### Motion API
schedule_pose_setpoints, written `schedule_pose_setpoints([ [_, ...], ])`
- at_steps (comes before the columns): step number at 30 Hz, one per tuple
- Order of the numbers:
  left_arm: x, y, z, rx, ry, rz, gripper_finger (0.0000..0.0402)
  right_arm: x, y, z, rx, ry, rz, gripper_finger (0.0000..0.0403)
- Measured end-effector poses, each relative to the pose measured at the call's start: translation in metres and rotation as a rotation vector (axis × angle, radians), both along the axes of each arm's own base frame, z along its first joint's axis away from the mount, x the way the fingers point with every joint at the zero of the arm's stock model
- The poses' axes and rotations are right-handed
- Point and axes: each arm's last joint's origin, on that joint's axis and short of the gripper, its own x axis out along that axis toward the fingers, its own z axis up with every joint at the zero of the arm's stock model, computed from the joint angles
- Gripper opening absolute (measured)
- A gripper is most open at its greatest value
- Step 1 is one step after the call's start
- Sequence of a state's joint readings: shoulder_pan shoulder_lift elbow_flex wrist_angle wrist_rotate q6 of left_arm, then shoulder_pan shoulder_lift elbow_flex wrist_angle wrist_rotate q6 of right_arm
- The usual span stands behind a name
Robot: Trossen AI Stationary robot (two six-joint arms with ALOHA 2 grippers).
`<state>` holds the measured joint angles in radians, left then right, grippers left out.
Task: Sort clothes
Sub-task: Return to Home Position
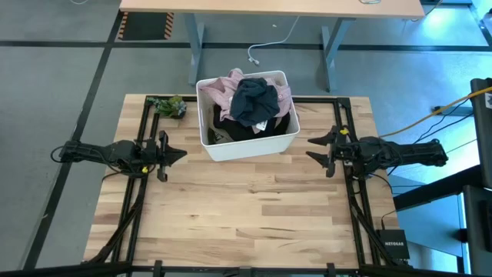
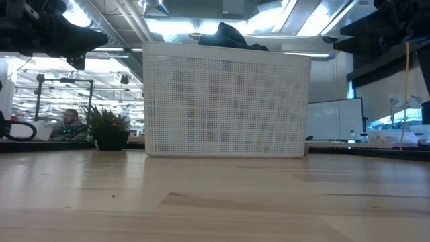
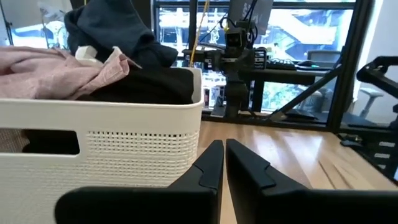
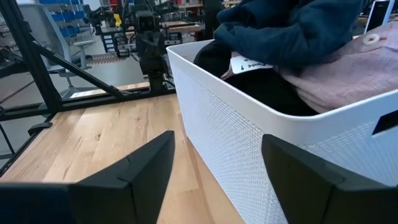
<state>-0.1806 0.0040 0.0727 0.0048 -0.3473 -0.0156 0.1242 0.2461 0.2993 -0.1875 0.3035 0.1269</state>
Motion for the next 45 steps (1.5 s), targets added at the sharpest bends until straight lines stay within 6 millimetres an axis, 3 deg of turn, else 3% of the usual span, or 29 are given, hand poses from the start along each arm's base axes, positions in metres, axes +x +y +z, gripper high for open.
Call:
schedule_pose_setpoints([
  [5,0.0,0.0,-0.001,0.024,0.01,0.002,0.0014,-0.003,0.0,0.002,-0.001,-0.02,0.0,0.0193],
  [15,0.0,0.0,-0.003,0.022,0.035,0.001,0.0015,-0.017,-0.002,0.003,-0.027,-0.052,0.004,0.0012],
  [21,0.0,0.0,-0.005,0.033,0.057,0.002,0.0015,-0.031,-0.004,0.007,-0.023,-0.146,0.003,0.0027],
  [28,0.0,0.0,-0.007,0.037,0.079,0.002,0.0015,-0.029,-0.003,0.006,-0.022,-0.178,0.011,0.0007],
  [41,0.0,0.0,-0.007,0.037,0.08,0.002,0.0015,-0.006,0.0,-0.05,-0.055,-0.17,0.039,0.0007],
  [45,0.0,0.0,-0.006,0.034,0.065,0.005,0.0015,-0.004,0.001,-0.057,-0.051,-0.179,0.056,0.0009],
])
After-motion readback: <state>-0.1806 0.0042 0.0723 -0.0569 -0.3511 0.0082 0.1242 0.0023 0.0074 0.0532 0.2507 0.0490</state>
